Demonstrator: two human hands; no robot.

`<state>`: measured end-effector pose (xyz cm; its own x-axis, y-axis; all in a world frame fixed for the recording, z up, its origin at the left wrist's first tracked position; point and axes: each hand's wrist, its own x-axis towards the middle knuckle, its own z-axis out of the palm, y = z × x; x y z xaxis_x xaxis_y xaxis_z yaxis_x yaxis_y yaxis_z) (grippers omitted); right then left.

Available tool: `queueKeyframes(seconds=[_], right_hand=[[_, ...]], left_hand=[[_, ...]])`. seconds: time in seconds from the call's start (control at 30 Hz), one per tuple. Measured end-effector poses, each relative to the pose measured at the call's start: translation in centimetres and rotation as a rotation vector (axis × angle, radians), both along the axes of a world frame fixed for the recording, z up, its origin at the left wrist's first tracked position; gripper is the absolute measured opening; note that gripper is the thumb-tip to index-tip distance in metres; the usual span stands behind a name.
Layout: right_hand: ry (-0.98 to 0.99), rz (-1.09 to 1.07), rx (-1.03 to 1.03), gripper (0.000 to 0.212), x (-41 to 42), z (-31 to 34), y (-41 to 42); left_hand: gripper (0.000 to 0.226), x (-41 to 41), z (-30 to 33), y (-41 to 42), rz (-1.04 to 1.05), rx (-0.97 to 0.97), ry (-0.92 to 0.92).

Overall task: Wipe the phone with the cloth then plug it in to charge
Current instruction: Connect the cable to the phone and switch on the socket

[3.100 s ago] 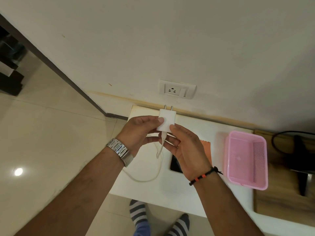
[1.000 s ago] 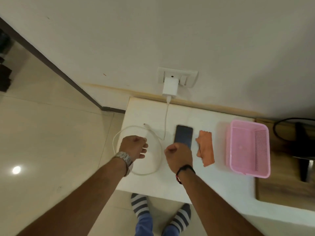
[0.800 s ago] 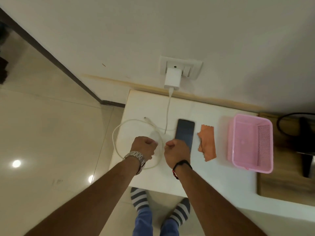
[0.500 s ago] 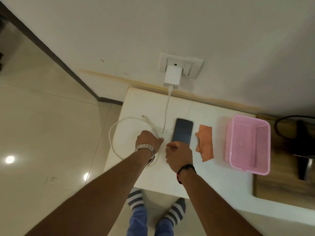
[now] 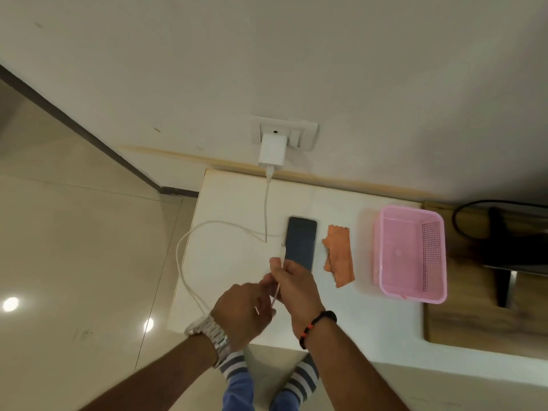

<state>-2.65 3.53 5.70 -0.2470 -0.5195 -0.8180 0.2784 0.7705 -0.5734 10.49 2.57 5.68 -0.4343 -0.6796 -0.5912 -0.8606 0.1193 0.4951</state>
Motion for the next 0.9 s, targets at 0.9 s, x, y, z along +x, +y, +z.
queueKeyframes(seconds=[0.9], right_hand=[[0.178,-0.228,0.074,0.024,-6.3,-3.4,3.0]], left_hand=[[0.036,-9.1,-7.1,-5.8,0.593,0.342,0.112]])
